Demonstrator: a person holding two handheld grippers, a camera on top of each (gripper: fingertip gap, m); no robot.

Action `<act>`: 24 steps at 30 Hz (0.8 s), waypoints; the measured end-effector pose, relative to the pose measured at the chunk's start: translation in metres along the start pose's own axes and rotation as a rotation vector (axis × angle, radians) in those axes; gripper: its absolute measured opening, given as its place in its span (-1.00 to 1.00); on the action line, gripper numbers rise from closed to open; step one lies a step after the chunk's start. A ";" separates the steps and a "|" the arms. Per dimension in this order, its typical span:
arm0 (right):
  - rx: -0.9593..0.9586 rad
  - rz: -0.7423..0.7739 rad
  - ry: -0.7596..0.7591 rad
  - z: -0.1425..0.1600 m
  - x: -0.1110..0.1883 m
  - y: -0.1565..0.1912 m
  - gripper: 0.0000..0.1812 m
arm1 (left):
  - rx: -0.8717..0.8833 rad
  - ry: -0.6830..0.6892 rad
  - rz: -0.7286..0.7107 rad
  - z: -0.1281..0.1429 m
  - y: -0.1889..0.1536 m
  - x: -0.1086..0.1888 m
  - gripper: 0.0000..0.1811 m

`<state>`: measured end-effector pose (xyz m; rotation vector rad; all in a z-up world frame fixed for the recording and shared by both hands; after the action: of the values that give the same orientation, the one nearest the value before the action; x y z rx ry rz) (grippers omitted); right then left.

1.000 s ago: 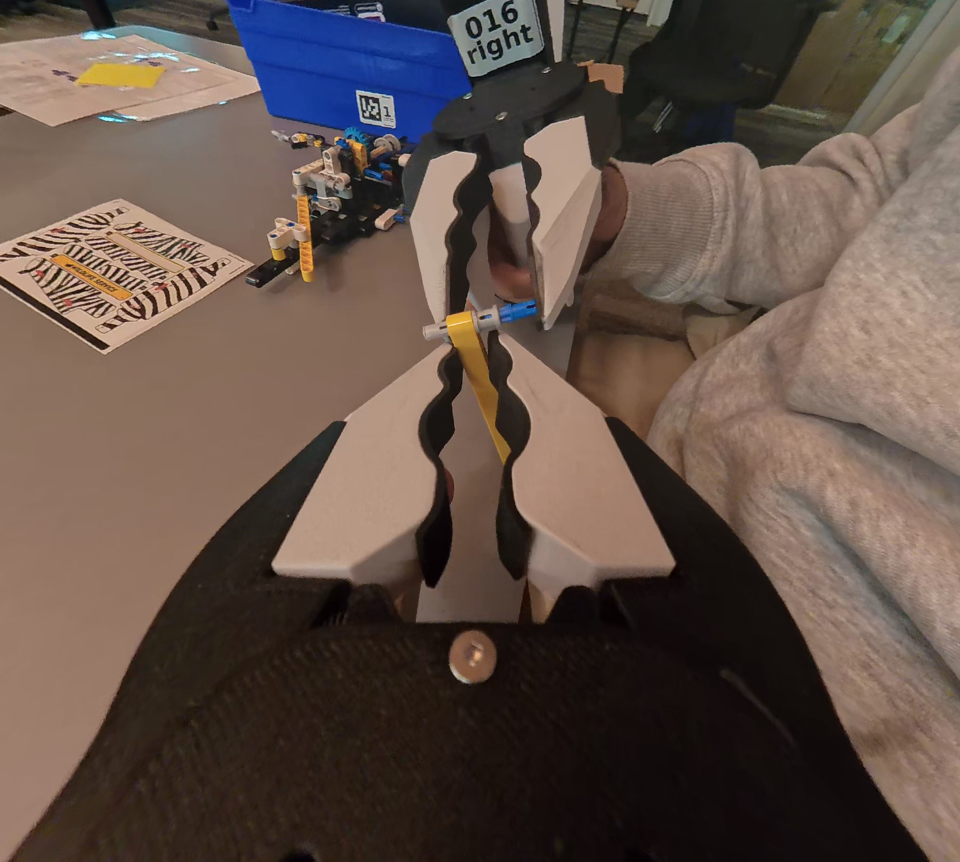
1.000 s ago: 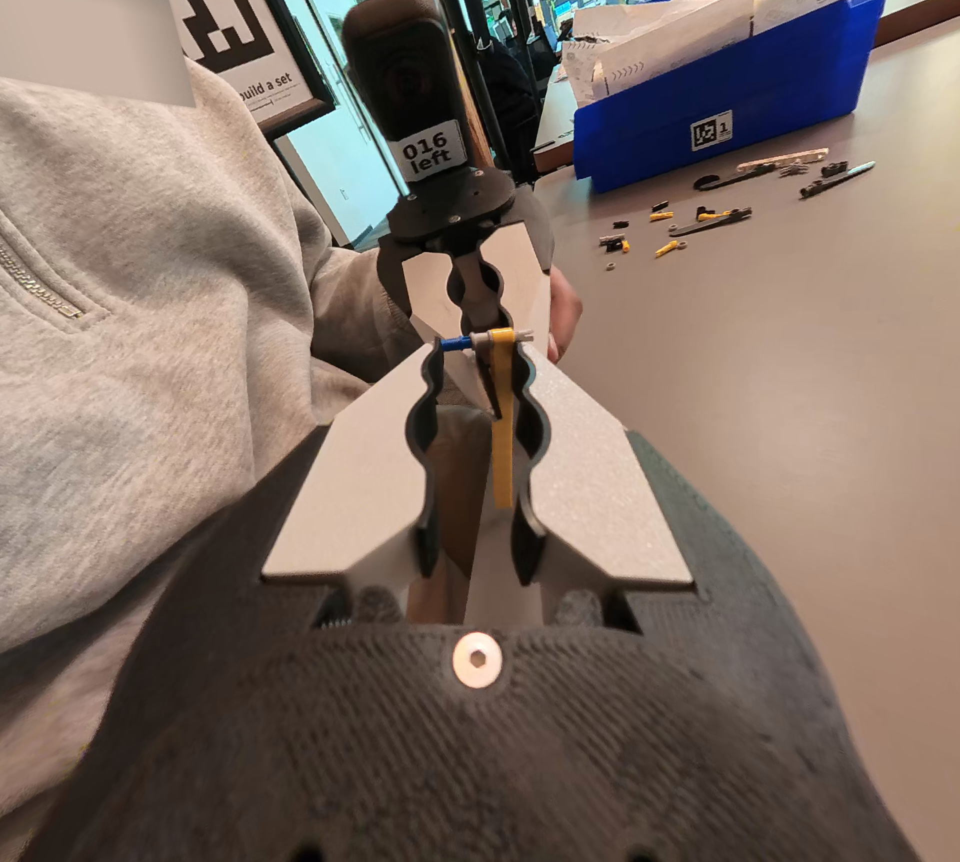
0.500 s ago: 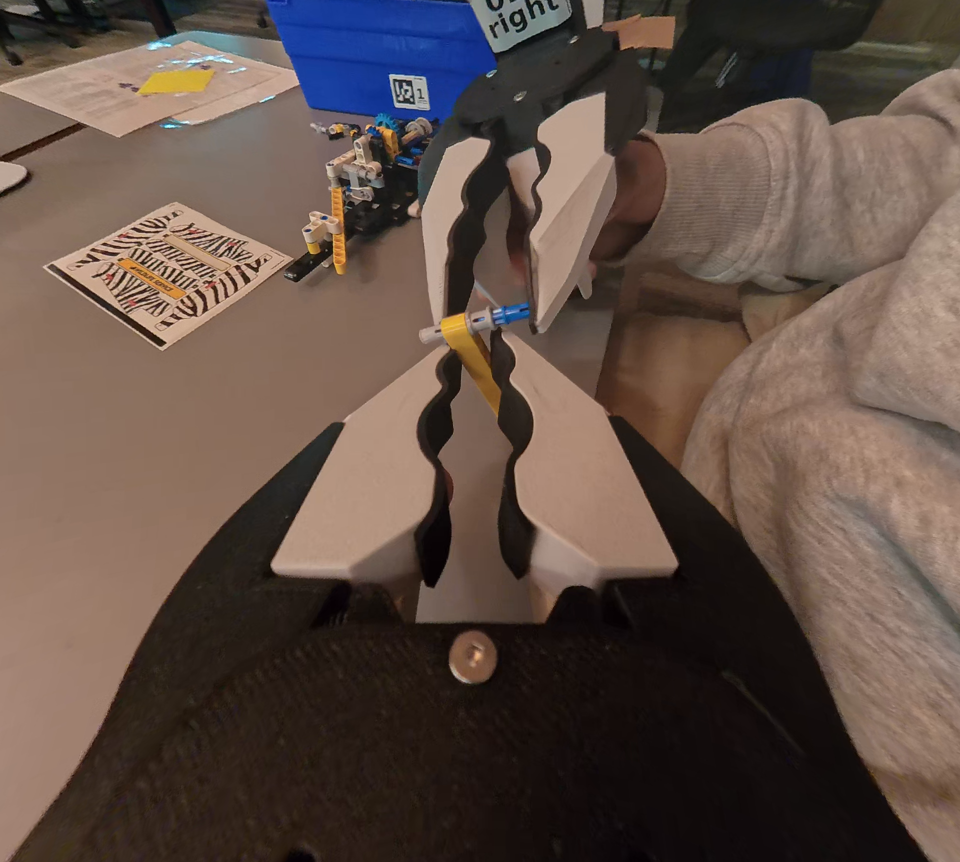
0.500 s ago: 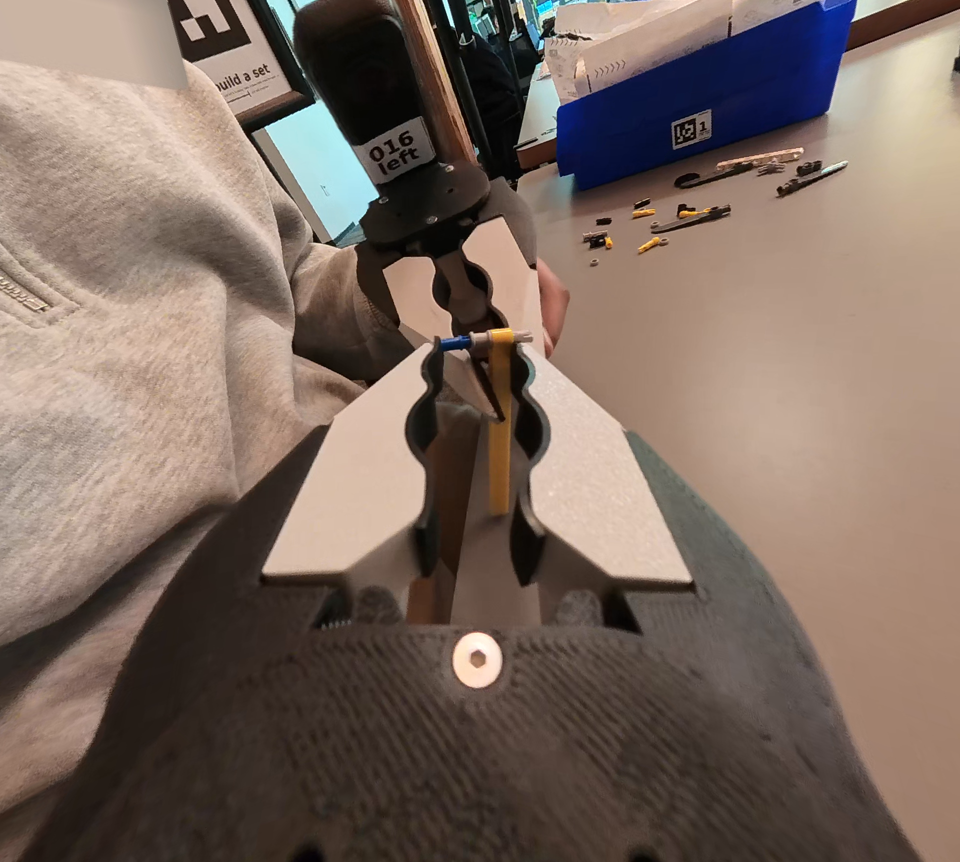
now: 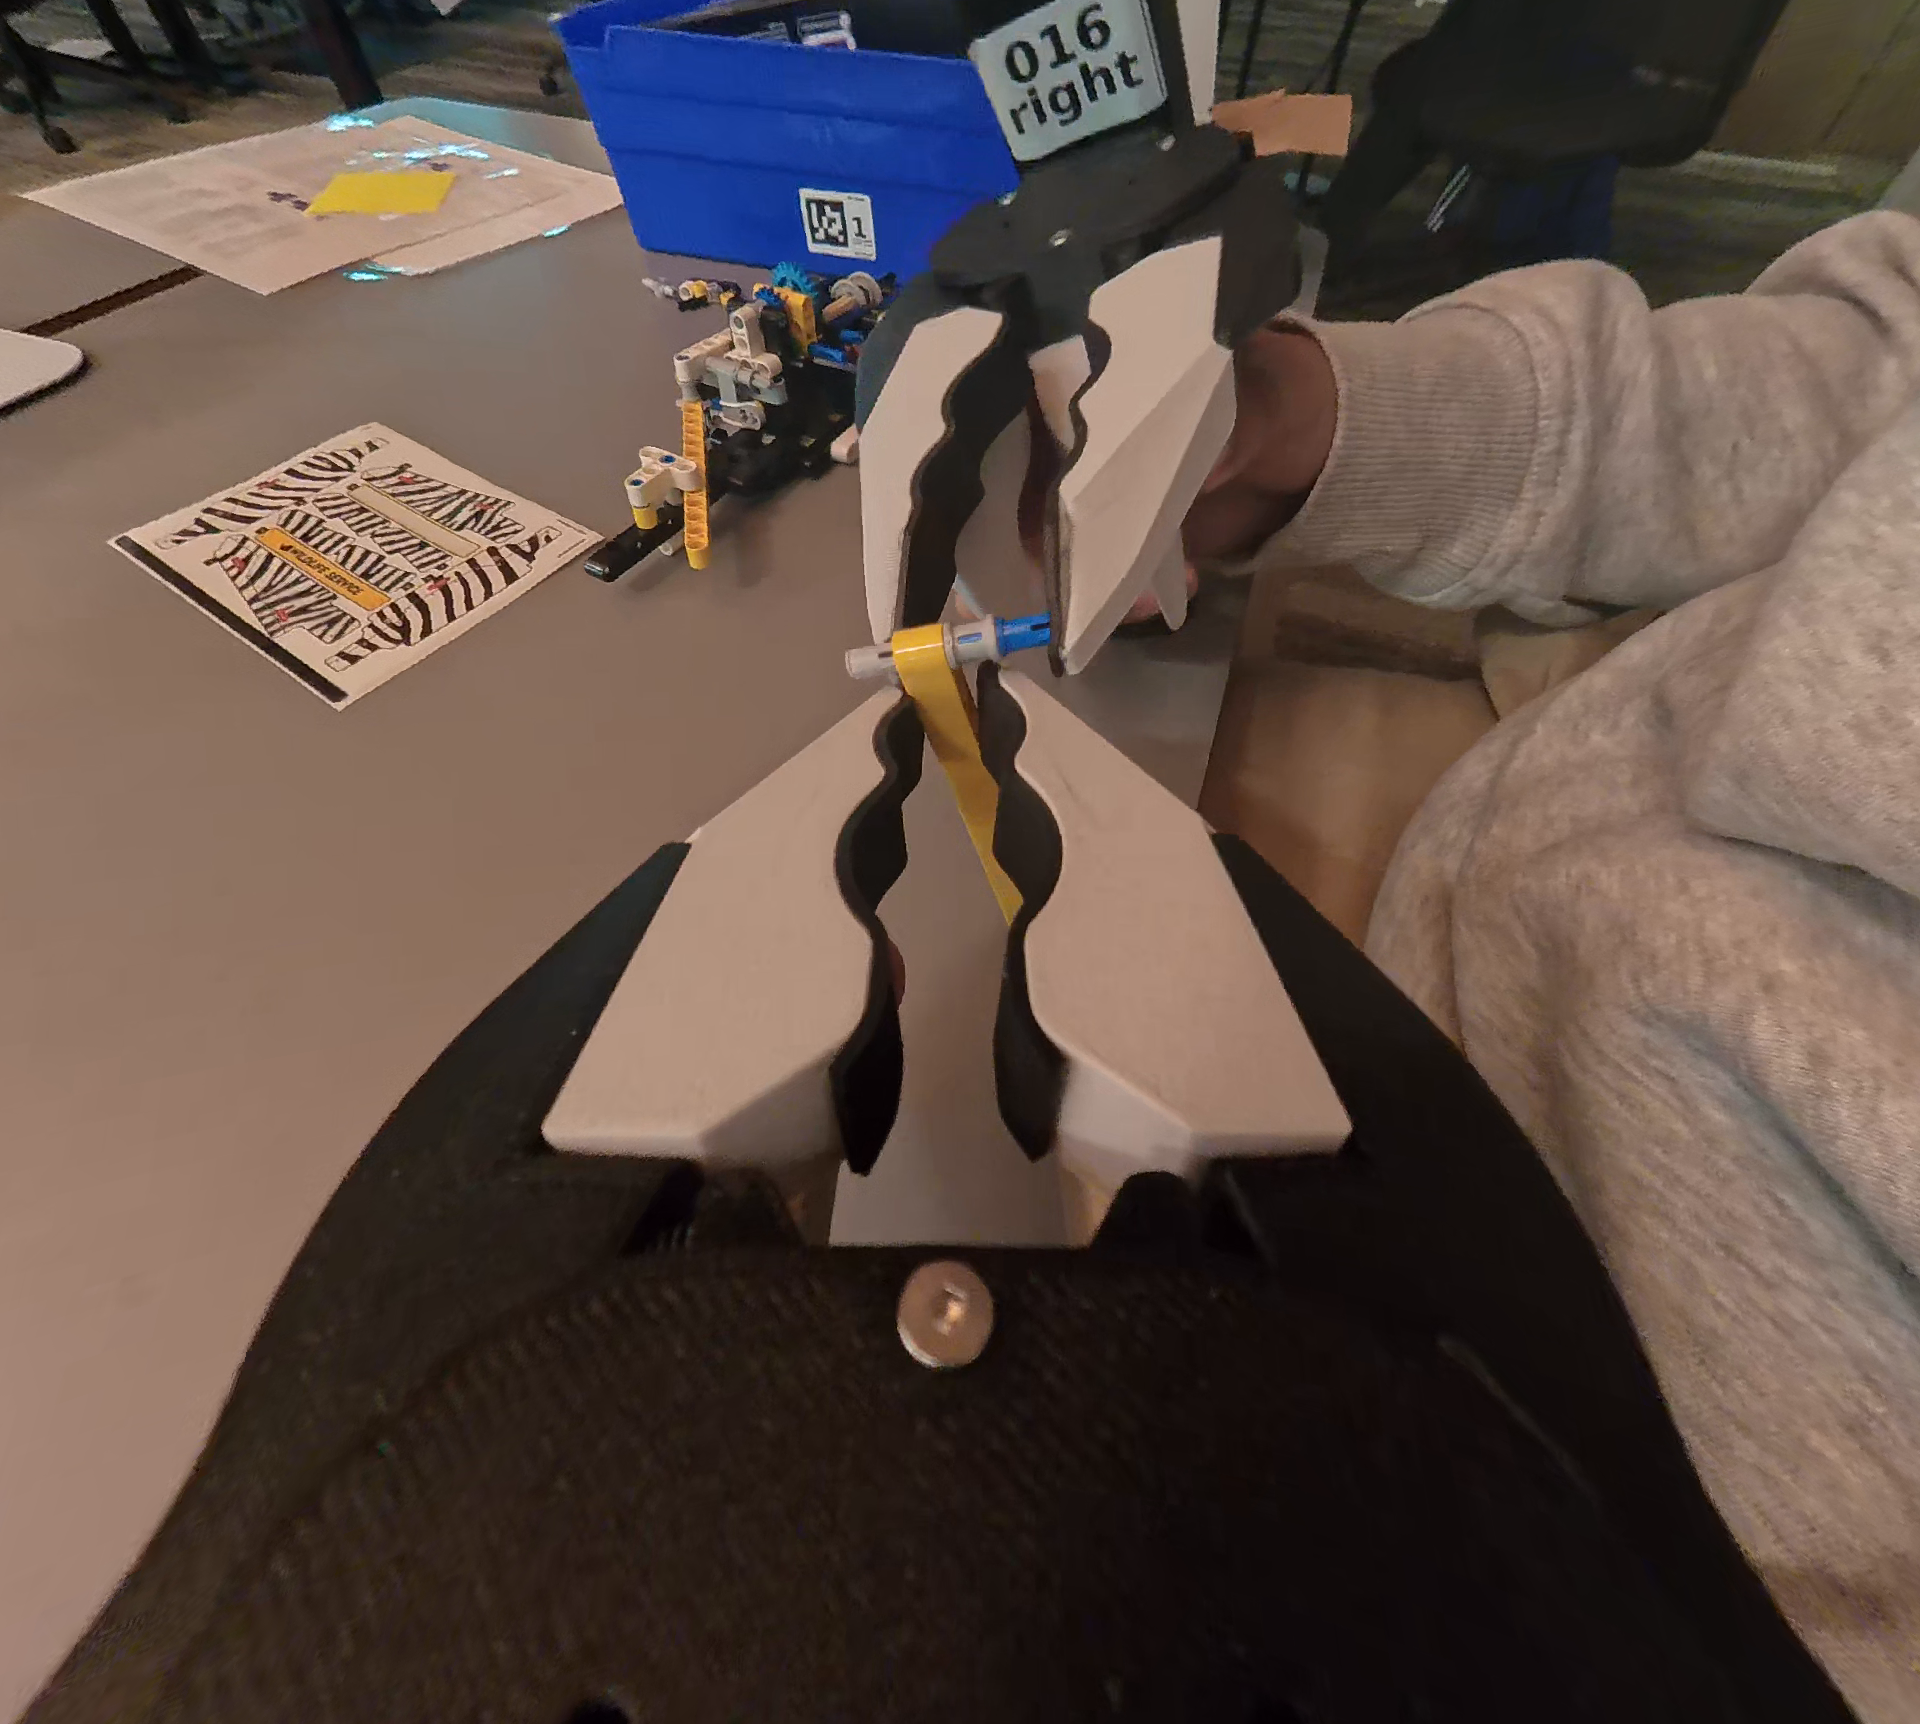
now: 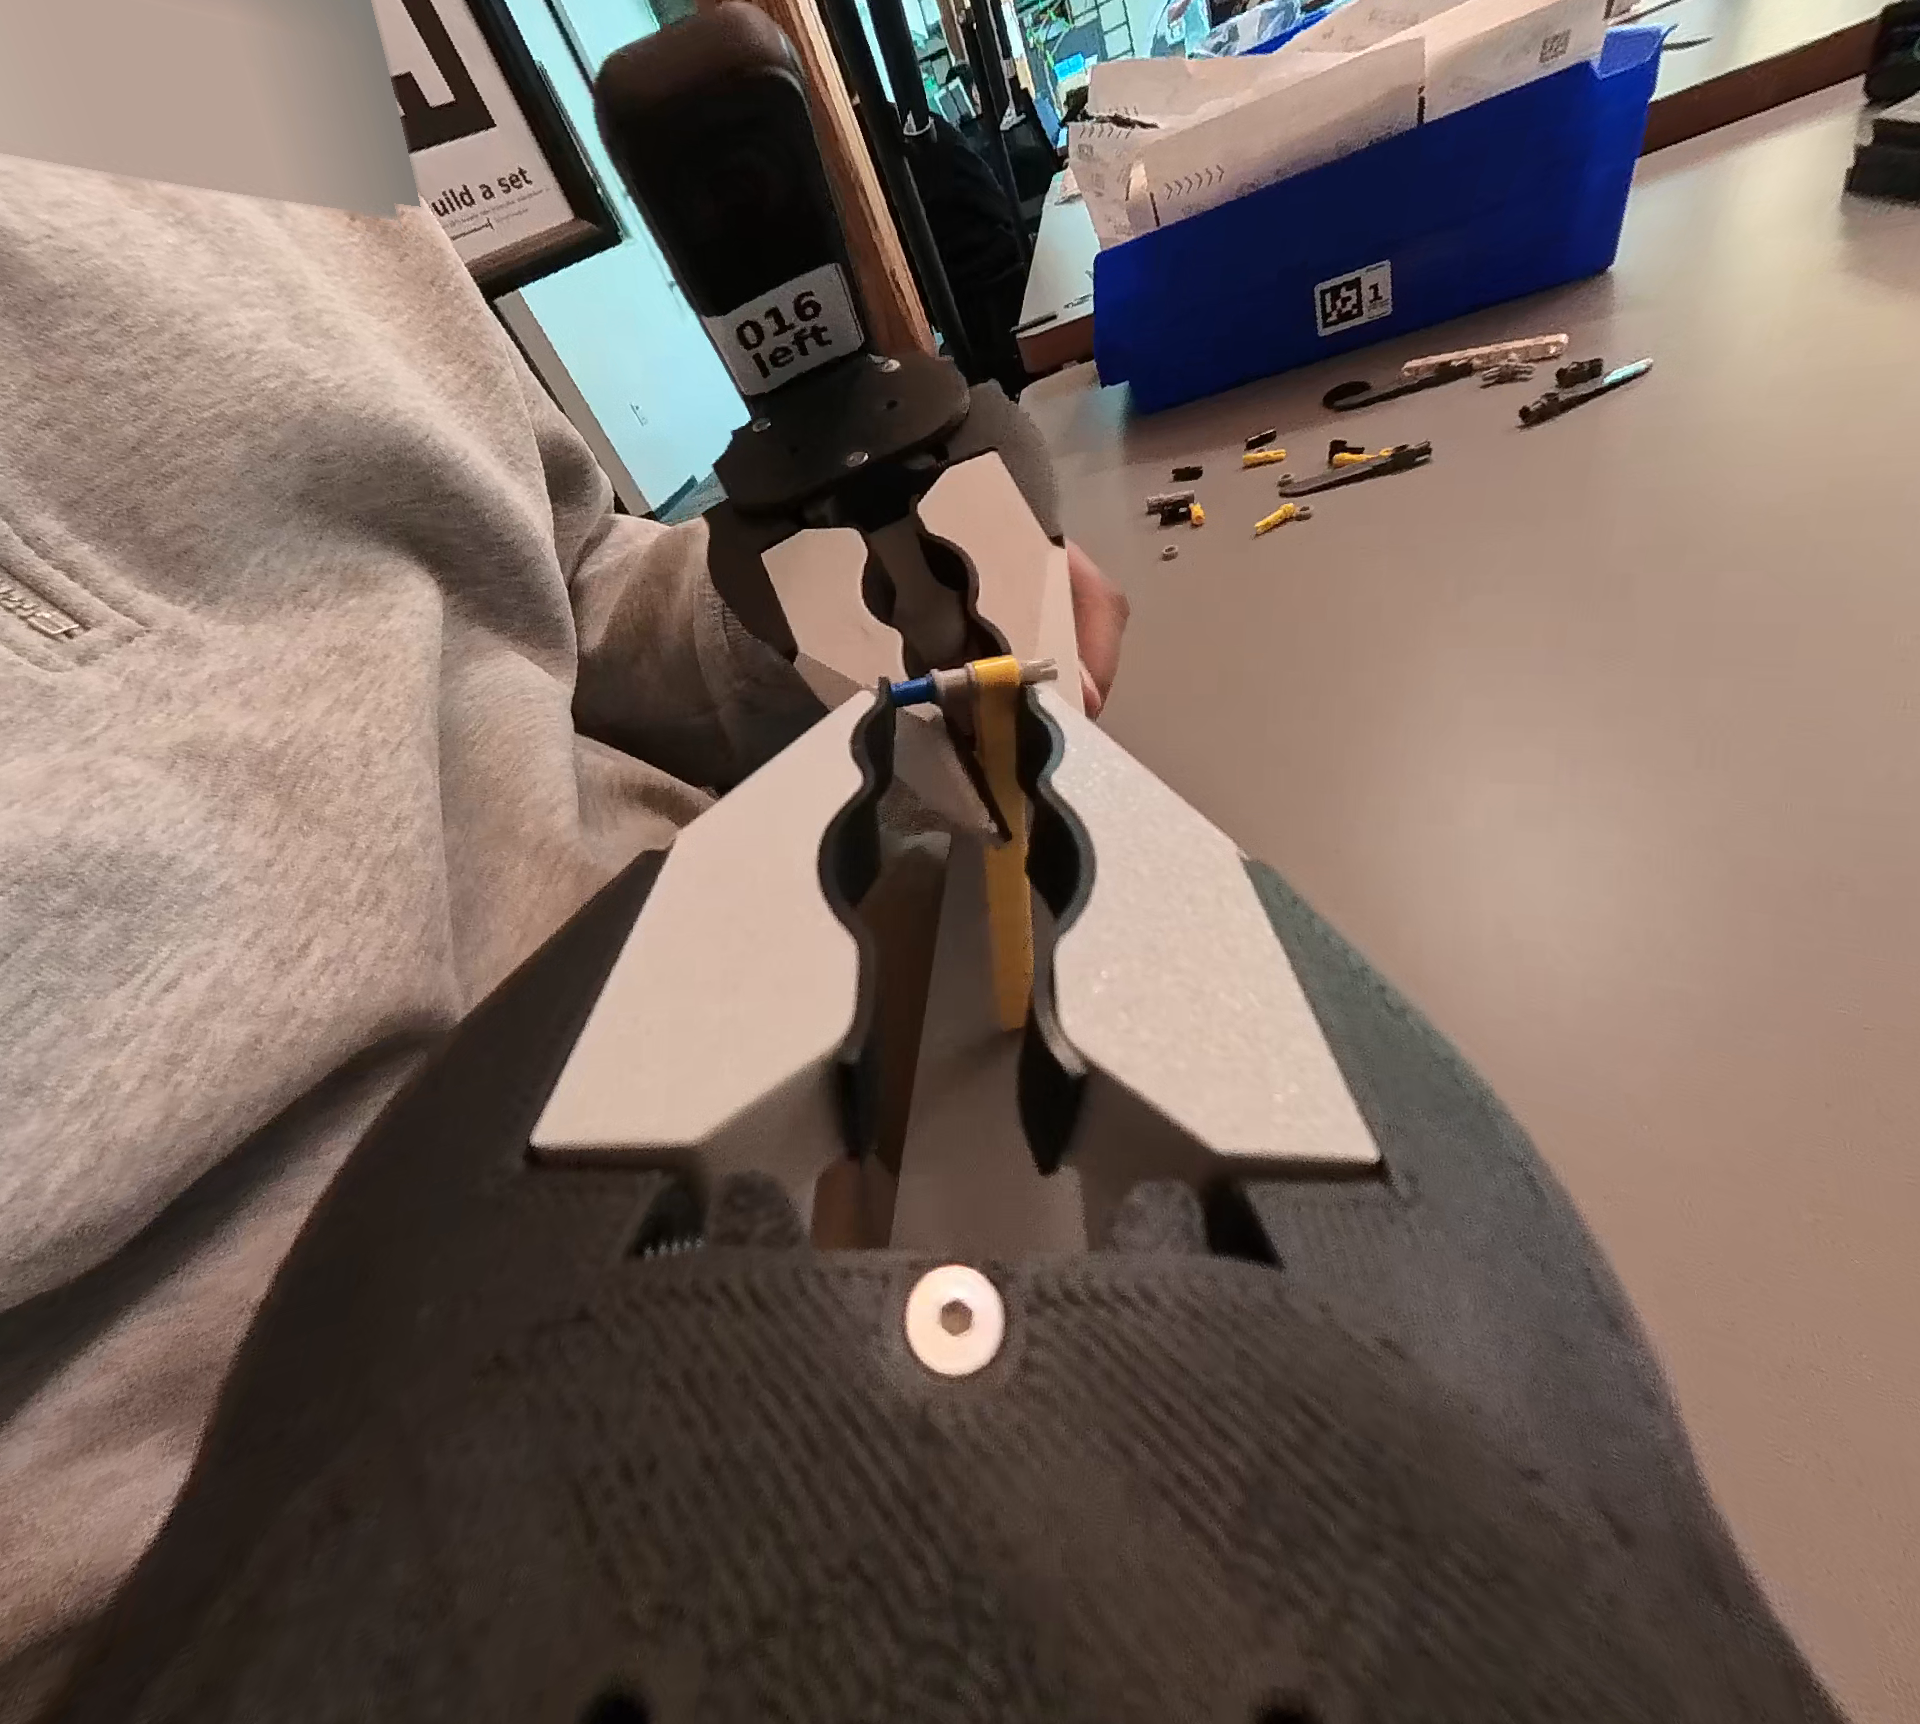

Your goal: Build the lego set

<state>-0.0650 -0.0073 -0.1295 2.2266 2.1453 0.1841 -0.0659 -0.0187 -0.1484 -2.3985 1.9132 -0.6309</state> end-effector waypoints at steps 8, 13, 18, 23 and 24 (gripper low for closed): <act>-0.034 -0.005 -0.070 -0.005 0.001 -0.002 -0.76 | 0.049 -0.043 0.022 -0.005 0.000 0.001 -0.90; -0.033 0.014 -0.081 -0.005 0.000 -0.005 -0.75 | 0.065 -0.061 0.007 -0.007 0.005 0.001 -0.93; -0.045 0.032 -0.094 -0.006 0.001 -0.008 -0.72 | 0.063 -0.066 -0.034 -0.006 0.011 0.000 -0.93; -0.040 0.077 -0.128 -0.010 0.004 -0.015 -0.69 | 0.104 -0.100 -0.058 -0.010 0.019 0.003 -0.93; -0.039 0.086 -0.131 -0.010 0.005 -0.016 -0.68 | 0.117 -0.113 -0.062 -0.012 0.021 0.005 -0.93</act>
<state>-0.0819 -0.0022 -0.1209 2.2435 1.9658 0.0792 -0.0886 -0.0254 -0.1411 -2.3746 1.7157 -0.5782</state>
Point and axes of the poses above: each gripper's, where its closed fingertips meet, x back along the fingers, z out of its underside, y = z × x across the jaws, the point moved 2 cm from there along x, back along the fingers, and after that the axes turned 14 degrees about x, right-handed, at the moved point
